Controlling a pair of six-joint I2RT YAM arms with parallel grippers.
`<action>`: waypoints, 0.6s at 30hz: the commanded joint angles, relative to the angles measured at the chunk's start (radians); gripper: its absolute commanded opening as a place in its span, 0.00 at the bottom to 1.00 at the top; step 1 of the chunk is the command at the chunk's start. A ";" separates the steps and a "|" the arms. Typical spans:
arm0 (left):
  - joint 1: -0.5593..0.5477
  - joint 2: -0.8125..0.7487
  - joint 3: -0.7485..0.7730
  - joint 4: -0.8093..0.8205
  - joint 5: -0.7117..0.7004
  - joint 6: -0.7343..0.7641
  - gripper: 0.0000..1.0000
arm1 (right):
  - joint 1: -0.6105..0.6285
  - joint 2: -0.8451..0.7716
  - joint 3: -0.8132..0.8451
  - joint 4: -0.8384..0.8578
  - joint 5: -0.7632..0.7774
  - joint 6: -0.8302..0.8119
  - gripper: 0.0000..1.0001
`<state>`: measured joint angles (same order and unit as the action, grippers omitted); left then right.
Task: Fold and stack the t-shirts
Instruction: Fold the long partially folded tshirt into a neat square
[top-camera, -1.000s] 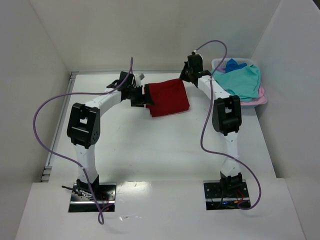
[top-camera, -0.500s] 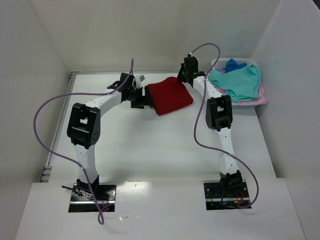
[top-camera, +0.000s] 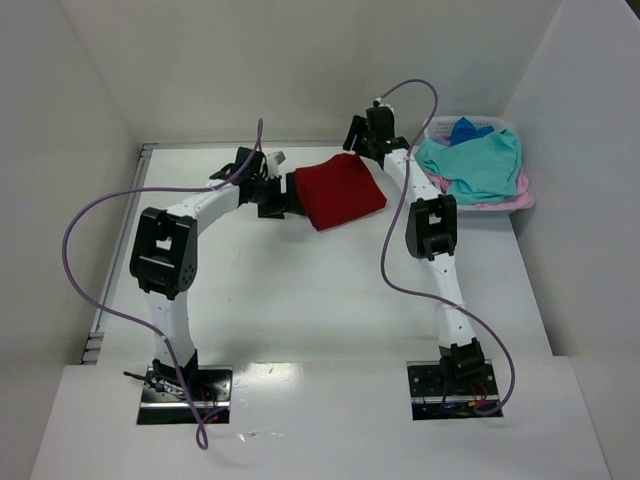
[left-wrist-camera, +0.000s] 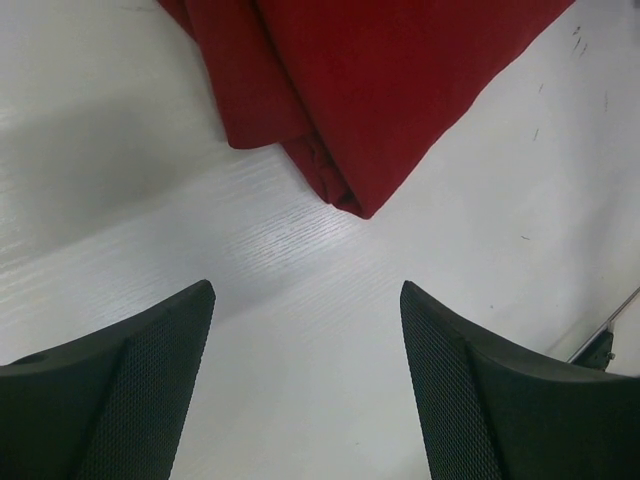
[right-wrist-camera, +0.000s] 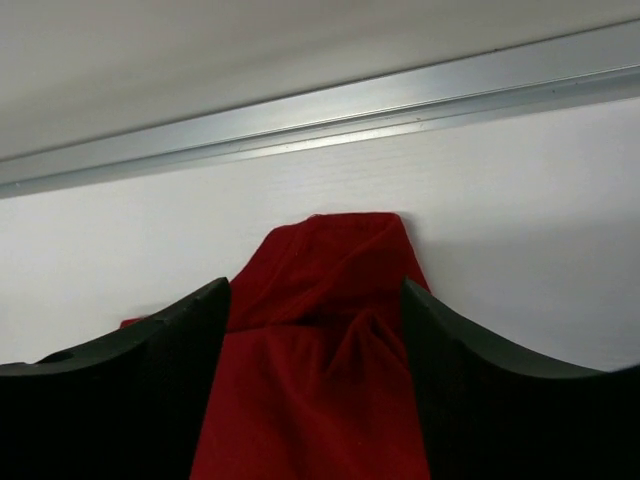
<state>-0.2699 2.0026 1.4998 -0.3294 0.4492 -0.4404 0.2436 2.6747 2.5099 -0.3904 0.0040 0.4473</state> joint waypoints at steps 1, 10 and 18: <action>0.005 -0.064 -0.003 0.027 0.016 0.022 0.83 | -0.021 -0.035 0.049 -0.036 0.027 -0.013 0.75; 0.005 0.004 0.053 0.070 0.075 -0.020 0.89 | -0.021 -0.283 -0.373 0.033 0.048 -0.013 0.79; 0.005 0.033 0.040 0.124 0.066 -0.052 0.96 | -0.030 -0.530 -0.822 0.168 0.039 0.066 0.79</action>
<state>-0.2699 2.0079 1.5146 -0.2543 0.4927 -0.4789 0.2234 2.2532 1.7596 -0.3286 0.0383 0.4797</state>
